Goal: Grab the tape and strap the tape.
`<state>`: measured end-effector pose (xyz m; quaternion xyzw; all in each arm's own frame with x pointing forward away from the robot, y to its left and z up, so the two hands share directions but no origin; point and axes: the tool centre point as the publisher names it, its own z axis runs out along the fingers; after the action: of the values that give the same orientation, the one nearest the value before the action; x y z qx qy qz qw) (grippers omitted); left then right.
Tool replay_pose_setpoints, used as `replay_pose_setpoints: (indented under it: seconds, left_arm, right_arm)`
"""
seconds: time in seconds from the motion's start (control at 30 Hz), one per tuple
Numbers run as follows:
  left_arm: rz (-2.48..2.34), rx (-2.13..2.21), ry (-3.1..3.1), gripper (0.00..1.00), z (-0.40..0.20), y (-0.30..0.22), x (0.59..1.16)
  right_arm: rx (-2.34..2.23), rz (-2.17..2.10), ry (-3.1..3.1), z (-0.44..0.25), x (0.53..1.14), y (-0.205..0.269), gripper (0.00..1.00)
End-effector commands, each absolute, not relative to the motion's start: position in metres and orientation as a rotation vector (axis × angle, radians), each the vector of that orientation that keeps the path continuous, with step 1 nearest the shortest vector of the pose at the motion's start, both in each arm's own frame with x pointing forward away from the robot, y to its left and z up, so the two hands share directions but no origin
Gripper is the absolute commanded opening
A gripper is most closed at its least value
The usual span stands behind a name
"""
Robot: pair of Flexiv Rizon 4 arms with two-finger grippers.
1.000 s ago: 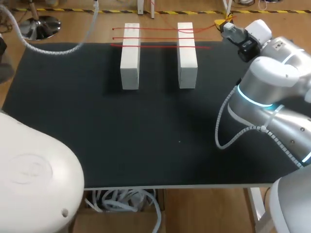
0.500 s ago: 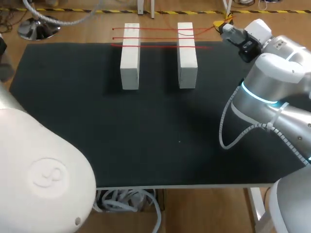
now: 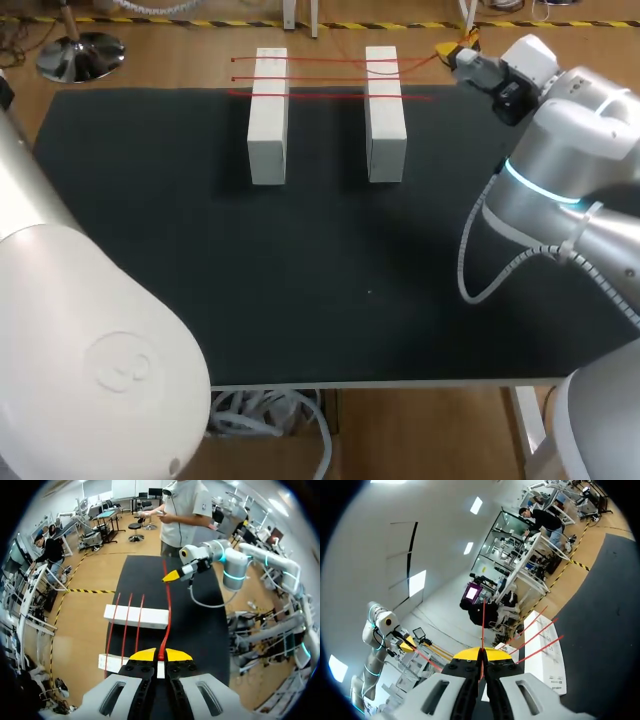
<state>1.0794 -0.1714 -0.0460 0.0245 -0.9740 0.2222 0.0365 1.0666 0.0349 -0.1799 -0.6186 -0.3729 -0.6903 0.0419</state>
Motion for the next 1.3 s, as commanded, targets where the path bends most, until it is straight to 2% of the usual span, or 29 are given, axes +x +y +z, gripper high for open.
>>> replay_pose_setpoints:
  seconds: [0.03,1.0,1.3]
  left_arm:
    - [0.633,0.040,-2.991,0.00,-0.045,-0.179,1.083]
    - [0.417,0.061,-3.008,0.00,-0.046,-0.194,1.076]
    - [0.410,0.057,-3.010,0.00,-0.046,-0.195,1.076]
  right_arm:
    - [-1.892,-2.106,-1.151,-0.180,1.069,0.035,0.00]
    - [-1.869,-2.104,-1.300,-0.174,1.063,0.037,0.00]
    - [-1.989,-1.851,-1.757,-0.176,1.067,0.042,0.00]
